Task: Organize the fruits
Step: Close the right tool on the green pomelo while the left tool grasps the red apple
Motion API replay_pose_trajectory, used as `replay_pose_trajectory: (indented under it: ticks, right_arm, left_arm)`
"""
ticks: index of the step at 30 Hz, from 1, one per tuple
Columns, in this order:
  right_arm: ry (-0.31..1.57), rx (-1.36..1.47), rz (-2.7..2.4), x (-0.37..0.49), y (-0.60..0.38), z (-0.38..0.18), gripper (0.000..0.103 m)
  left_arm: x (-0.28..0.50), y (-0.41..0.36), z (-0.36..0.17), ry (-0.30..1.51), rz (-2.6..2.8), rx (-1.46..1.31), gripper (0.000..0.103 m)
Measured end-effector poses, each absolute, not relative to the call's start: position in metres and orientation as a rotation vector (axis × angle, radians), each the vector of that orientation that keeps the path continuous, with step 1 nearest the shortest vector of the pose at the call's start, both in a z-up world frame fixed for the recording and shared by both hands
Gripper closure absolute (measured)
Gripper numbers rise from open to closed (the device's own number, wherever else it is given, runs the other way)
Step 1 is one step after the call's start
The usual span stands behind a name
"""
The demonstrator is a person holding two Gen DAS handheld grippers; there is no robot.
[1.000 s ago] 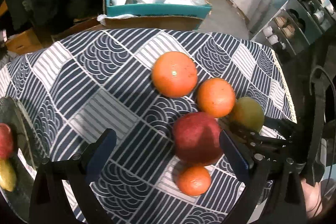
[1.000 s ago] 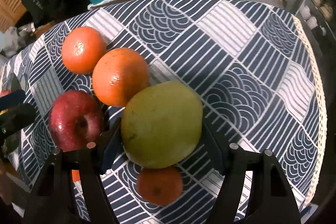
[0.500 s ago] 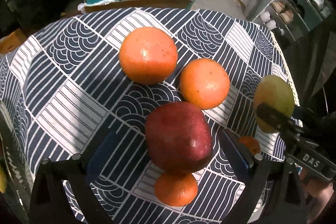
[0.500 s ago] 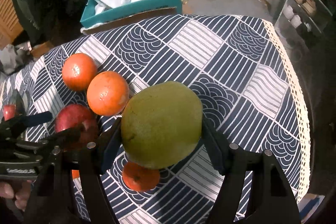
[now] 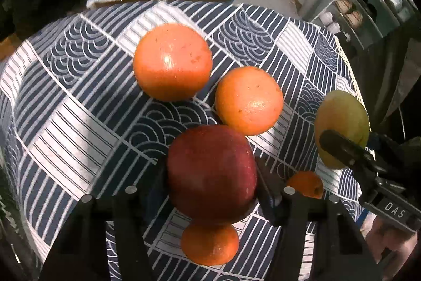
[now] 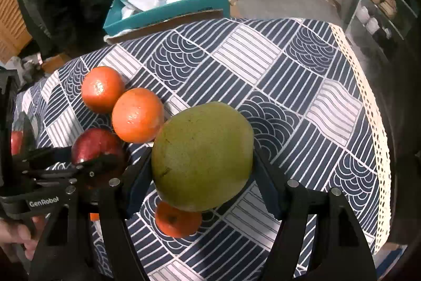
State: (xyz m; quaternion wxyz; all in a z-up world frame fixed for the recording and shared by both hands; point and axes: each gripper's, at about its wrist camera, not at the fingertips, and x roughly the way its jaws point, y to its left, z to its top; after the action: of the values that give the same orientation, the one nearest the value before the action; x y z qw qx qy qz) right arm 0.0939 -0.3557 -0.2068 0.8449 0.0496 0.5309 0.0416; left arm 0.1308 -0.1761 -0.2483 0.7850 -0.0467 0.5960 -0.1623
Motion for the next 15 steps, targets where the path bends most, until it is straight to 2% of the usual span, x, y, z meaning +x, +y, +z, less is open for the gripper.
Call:
replay_pose_trajectory:
  ticks: [15]
  right_arm:
    - [1.043, 0.057, 0.129, 0.089, -0.336, -0.175, 0.030]
  left_arm:
    - [0.117, -0.161, -0.210, 1.183, -0.342, -0.059, 0.041]
